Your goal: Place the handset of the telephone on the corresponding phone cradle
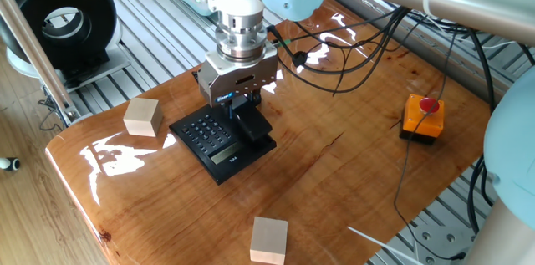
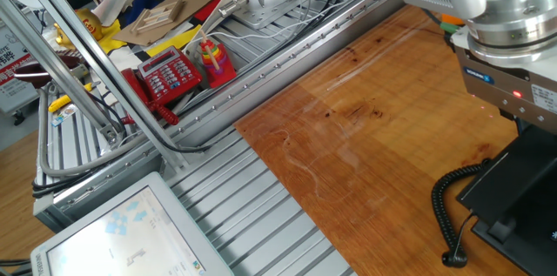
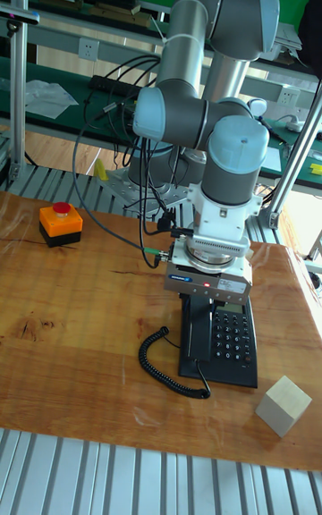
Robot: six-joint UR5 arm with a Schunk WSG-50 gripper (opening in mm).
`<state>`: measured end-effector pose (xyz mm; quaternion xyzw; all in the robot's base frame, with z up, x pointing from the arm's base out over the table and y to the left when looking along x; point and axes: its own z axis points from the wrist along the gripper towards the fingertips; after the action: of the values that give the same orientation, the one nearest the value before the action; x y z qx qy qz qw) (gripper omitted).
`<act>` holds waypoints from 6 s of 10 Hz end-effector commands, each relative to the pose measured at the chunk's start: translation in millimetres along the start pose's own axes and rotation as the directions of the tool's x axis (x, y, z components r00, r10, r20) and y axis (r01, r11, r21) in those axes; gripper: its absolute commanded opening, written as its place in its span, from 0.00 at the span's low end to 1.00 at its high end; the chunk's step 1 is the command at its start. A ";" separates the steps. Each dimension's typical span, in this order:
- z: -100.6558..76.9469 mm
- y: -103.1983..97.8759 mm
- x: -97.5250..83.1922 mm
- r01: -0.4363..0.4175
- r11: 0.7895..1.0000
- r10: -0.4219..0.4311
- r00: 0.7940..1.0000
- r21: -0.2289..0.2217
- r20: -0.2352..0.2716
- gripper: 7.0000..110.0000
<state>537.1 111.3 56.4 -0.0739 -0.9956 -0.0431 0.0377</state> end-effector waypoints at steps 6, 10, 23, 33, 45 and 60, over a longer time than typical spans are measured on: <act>1.2 5.3 0.5 0.011 1.000 -0.011 1.000 -0.008 0.004 0.00; 0.3 7.0 2.1 0.034 0.999 -0.034 0.999 -0.014 0.000 0.00; 0.8 11.0 -3.7 0.062 0.998 -0.061 0.998 -0.033 0.022 0.00; -0.2 18.8 -6.1 0.042 0.996 -0.040 0.999 -0.080 0.025 0.36; 1.2 12.3 -7.9 0.035 0.997 -0.033 0.999 -0.067 0.023 0.36; -5.7 3.2 -8.8 0.034 0.997 -0.033 0.999 -0.074 0.013 0.36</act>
<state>545.7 113.9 58.0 -0.0566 -0.9952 -0.0750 0.0284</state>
